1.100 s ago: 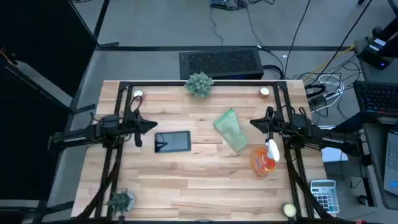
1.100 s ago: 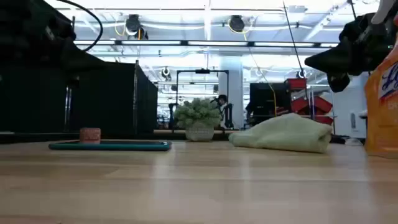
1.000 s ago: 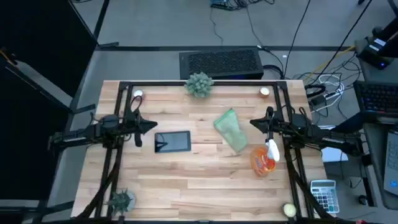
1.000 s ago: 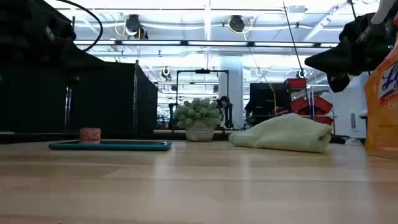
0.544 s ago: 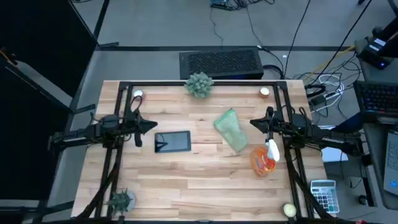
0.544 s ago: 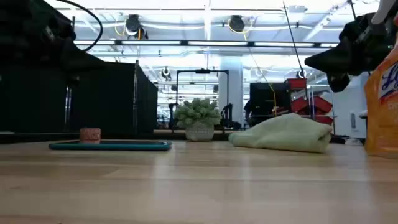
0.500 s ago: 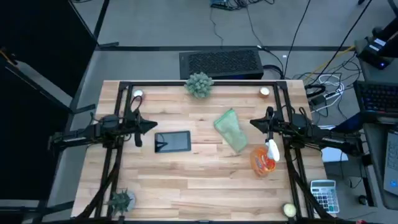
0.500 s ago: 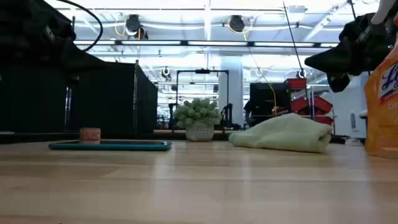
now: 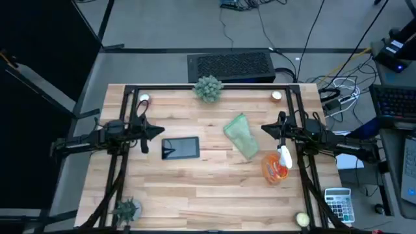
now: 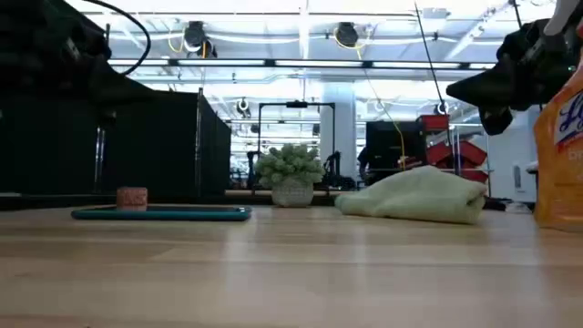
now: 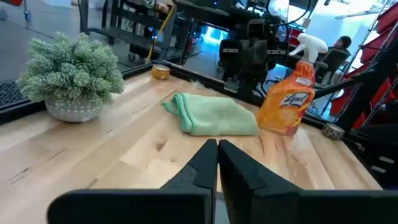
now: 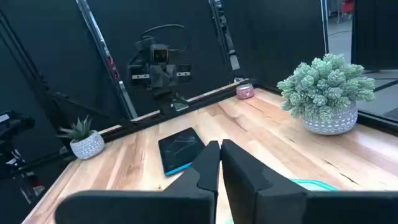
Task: Apply microfiber cloth
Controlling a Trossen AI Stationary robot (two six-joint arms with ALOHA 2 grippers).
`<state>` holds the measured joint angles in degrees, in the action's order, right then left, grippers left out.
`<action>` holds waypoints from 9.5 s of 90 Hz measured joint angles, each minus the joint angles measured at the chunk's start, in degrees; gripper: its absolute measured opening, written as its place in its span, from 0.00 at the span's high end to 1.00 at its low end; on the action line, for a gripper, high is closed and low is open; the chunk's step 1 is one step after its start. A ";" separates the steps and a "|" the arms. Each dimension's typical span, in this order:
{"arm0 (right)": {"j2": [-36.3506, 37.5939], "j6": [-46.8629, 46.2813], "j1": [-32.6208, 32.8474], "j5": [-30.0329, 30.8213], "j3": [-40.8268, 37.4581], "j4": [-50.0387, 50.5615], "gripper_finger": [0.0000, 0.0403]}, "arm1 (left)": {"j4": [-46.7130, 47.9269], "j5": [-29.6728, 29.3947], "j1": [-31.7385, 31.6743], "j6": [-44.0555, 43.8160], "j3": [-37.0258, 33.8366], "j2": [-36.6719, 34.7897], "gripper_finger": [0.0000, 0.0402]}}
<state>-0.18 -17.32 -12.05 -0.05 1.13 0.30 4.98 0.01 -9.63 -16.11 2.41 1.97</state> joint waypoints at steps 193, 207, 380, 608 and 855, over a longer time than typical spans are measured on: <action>-57.65 -0.02 -0.51 6.93 42.83 -10.27 1.00 | 4.55 0.02 -0.04 -1.61 1.71 6.72 1.00; -62.07 1.06 0.66 5.39 45.11 -7.80 1.00 | 4.47 0.23 -0.04 -1.60 1.71 7.01 1.00; -119.22 -38.29 10.45 -7.50 65.92 -10.11 0.44 | 25.87 2.96 6.76 -31.14 12.20 42.34 1.00; -74.97 9.49 12.44 -4.41 65.72 30.37 0.98 | -7.76 11.98 6.47 5.12 49.87 76.85 0.31; -54.06 -58.86 20.50 -9.01 50.64 58.63 0.61 | -20.36 18.05 11.28 10.37 66.56 104.38 0.97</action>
<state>-54.24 -76.18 8.45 -9.06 51.76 58.93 -15.38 18.06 1.65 -5.75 68.97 106.35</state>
